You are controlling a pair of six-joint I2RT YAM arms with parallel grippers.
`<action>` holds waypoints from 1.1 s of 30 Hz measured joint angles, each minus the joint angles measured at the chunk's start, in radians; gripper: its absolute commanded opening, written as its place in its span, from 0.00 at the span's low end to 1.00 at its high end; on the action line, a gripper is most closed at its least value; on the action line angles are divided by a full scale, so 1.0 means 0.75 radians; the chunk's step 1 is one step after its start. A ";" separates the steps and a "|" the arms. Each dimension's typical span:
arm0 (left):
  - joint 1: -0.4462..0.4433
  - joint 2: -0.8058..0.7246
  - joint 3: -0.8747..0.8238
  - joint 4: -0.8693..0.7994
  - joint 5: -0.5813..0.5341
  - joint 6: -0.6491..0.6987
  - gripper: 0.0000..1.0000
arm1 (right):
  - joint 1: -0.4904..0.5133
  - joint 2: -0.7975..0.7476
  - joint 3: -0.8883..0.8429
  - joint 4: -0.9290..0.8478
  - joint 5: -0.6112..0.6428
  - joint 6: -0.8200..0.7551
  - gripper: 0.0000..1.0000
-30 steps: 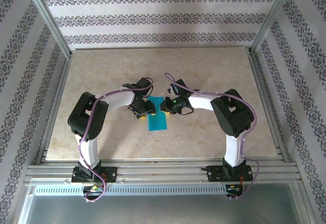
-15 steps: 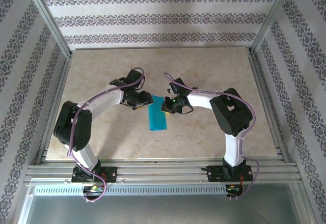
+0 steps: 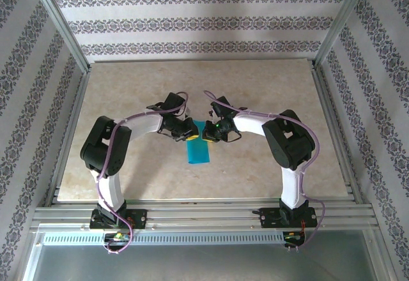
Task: Fold a paper plane with a square sheet of paper (pick it up from the middle)
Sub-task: First fold the square sheet of paper in half at the center of the table.
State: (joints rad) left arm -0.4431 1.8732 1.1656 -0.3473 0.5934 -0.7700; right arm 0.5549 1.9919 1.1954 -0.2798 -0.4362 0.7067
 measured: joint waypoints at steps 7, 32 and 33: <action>0.000 0.051 0.005 -0.111 -0.099 0.047 0.06 | 0.009 0.004 0.023 -0.037 0.040 -0.002 0.10; 0.094 -0.048 -0.277 0.245 0.057 0.308 0.14 | 0.017 0.028 0.056 -0.045 0.042 -0.005 0.10; 0.096 -0.056 -0.277 0.239 0.057 0.310 0.15 | 0.017 0.028 0.056 -0.045 0.042 -0.005 0.10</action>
State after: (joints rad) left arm -0.3710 1.8313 0.9577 -0.1684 0.6361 -0.5377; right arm 0.5678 2.0132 1.2377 -0.3138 -0.4049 0.7033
